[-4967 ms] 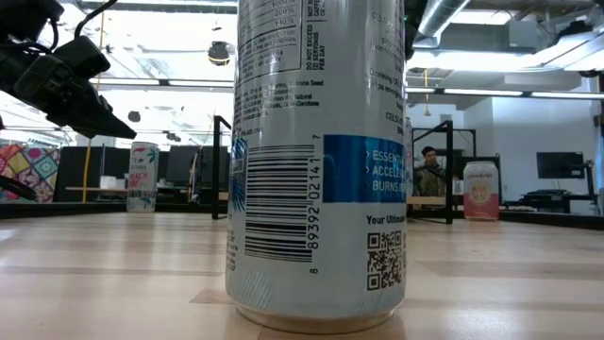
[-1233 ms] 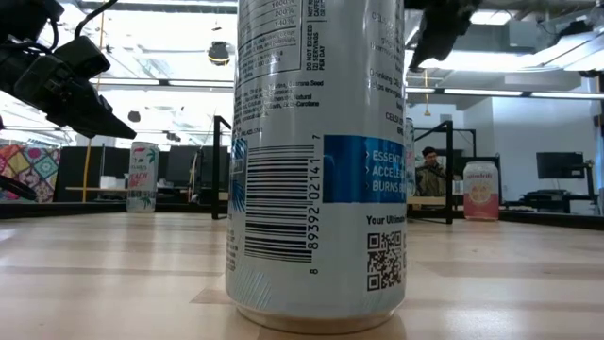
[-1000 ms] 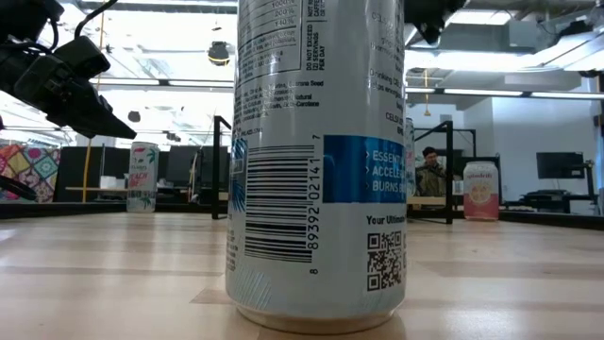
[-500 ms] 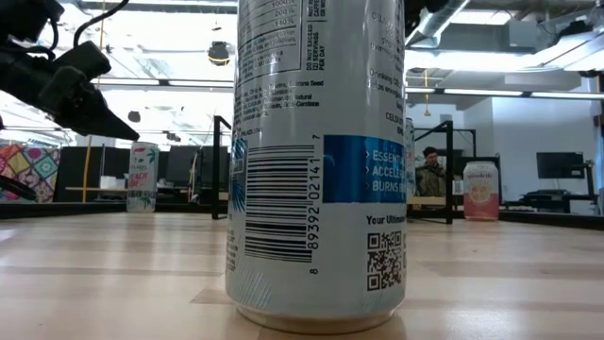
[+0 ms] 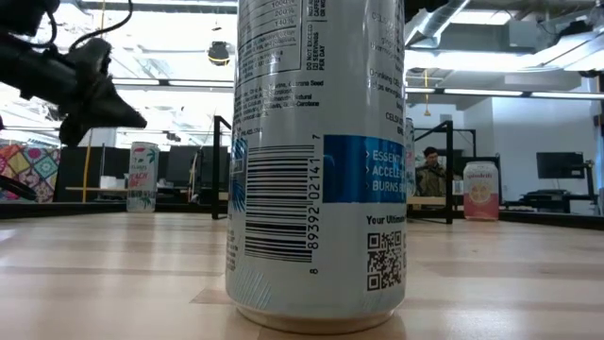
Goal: Place canned beverage on shelf
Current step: Put the red black soda can on the shelf aligned with the other red black soda cans
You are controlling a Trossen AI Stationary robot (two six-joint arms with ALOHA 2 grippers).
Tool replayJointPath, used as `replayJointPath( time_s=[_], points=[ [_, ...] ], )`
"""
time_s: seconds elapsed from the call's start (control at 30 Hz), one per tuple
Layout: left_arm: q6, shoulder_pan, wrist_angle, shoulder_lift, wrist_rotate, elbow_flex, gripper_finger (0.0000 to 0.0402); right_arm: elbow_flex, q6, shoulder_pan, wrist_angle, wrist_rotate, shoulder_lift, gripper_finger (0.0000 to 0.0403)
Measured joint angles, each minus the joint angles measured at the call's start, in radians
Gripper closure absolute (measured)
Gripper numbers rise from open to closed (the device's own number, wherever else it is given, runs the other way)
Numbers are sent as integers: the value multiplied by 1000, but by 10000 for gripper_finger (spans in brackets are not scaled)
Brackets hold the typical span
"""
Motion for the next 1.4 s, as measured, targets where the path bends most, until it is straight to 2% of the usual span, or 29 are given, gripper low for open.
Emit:
replayJointPath(
  time_s=[0.13, 0.2, 0.3, 0.47, 0.53, 0.6, 0.67, 0.8, 0.97, 1.1, 1.23, 1.4],
  points=[
    [-192, 0, 115, 0, -187, 1, 391, 0, -49, -3, -1, 0, 0, 403],
    [-189, 1, 140, 0, -244, 1, 391, 0, -75, -3, -1, 0, 0, 403],
    [-145, 1, 126, 0, -255, 1, 391, 0, -79, -12, -1, -1, 0, 403],
    [-228, 1, 134, 0, -228, 0, 391, 0, -76, -40, 4, 0, 0, 403],
    [-213, 1, 134, 0, -219, 0, 391, 0, -59, -54, 8, 0, 0, 403],
    [-162, 1, 137, 0, -175, 0, 391, 0, -26, -65, 7, 0, 0, 403],
    [-82, 1, 181, 5, -68, 0, 391, 0, 5, -75, 7, 0, 0, 403],
    [63, 0, 447, 99, 147, 5, 392, 0, 33, -82, 7, 0, 0, 403],
    [273, 0, 534, 372, 261, 140, 400, 0, 36, -82, 8, 1, 0, 403],
    [497, 0, 533, 612, 420, 270, 389, 1, 71, -88, 9, 2, 0, 403],
    [577, 0, 535, 814, 521, 390, 354, 1, 88, -87, 1, 3, 0, 403],
    [682, -35, 529, 1042, 640, 511, 281, 1, 90, -78, -61, 18, -2, 403]
  ],
)
